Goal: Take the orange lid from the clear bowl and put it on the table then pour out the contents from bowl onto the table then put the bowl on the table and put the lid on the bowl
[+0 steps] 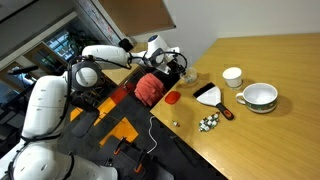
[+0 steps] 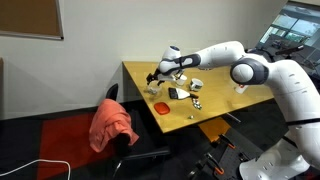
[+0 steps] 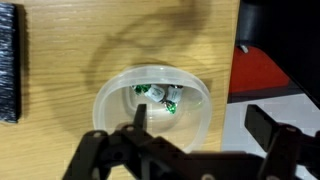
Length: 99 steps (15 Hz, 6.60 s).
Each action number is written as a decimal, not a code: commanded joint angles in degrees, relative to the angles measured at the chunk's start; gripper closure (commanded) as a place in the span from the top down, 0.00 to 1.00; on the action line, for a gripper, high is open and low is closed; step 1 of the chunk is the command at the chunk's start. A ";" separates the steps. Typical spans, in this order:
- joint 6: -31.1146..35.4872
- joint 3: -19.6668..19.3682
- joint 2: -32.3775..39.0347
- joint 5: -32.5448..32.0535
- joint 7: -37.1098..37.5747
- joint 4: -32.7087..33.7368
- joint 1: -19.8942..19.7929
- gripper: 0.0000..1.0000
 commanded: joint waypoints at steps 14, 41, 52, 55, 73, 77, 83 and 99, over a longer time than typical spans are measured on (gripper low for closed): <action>-4.67 -0.67 11.82 -2.34 1.76 16.95 0.96 0.34; -5.26 -0.79 -21.02 -1.74 2.87 -24.57 1.35 0.04; -1.54 -0.60 -26.73 -1.91 2.39 -33.37 0.96 0.04; 1.35 -1.86 -29.93 -5.31 3.02 -37.51 3.14 0.04; 16.45 11.20 -44.55 30.56 -33.95 -60.49 -13.92 0.04; 10.31 14.02 -42.30 45.23 -49.24 -57.14 -19.38 0.04; -6.02 7.45 -38.03 53.34 -60.64 -52.09 -20.98 0.04; -44.05 -7.64 -27.47 64.12 -60.95 -41.77 -23.88 0.04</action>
